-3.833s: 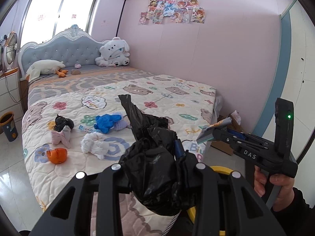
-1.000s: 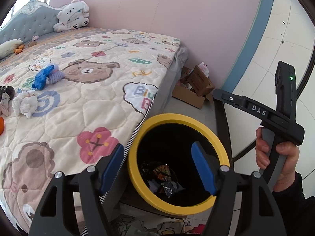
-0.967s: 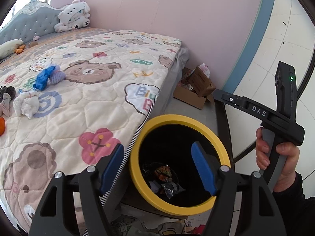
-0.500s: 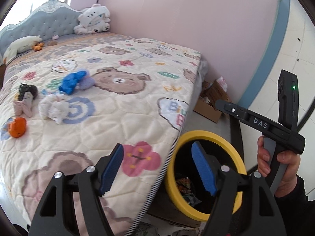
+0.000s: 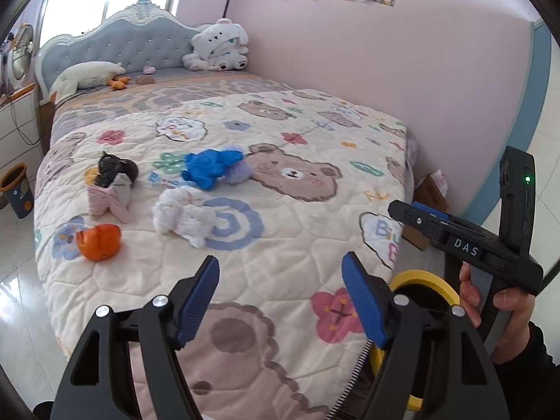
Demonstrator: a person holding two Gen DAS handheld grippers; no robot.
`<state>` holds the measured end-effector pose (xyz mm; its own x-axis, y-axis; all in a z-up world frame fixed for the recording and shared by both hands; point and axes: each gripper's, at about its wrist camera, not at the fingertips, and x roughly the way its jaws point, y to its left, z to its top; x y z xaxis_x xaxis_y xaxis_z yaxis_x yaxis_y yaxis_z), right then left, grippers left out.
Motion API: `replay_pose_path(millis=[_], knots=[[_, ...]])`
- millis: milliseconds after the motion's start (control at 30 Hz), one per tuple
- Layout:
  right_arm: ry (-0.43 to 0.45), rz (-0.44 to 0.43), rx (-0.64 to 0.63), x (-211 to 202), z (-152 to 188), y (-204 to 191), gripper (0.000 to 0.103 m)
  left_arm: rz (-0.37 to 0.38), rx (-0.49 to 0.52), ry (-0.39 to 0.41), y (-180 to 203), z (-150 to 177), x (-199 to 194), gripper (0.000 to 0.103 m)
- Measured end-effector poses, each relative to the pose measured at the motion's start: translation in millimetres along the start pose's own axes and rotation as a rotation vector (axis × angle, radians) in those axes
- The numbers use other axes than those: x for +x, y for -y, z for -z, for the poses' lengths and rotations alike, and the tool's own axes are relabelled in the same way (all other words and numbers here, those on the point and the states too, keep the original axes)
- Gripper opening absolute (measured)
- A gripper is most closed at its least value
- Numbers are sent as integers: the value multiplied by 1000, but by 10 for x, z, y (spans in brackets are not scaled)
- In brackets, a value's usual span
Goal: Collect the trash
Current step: 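Move both tools back over the bed toward the orange peel and blue glove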
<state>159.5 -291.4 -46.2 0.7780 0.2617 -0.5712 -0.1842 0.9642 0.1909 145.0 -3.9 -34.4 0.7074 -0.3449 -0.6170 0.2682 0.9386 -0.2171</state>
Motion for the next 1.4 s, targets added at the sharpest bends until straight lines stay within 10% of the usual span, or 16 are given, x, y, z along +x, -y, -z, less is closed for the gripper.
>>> replay_pose_path(millis=[867, 1400], knots=[[-86, -74, -139, 1560, -573, -939, 67, -193, -188, 16, -1467, -266, 166, 74], [-111, 36, -163, 2533, -730, -1113, 72, -233, -245, -28, -2001, -163, 571, 77]])
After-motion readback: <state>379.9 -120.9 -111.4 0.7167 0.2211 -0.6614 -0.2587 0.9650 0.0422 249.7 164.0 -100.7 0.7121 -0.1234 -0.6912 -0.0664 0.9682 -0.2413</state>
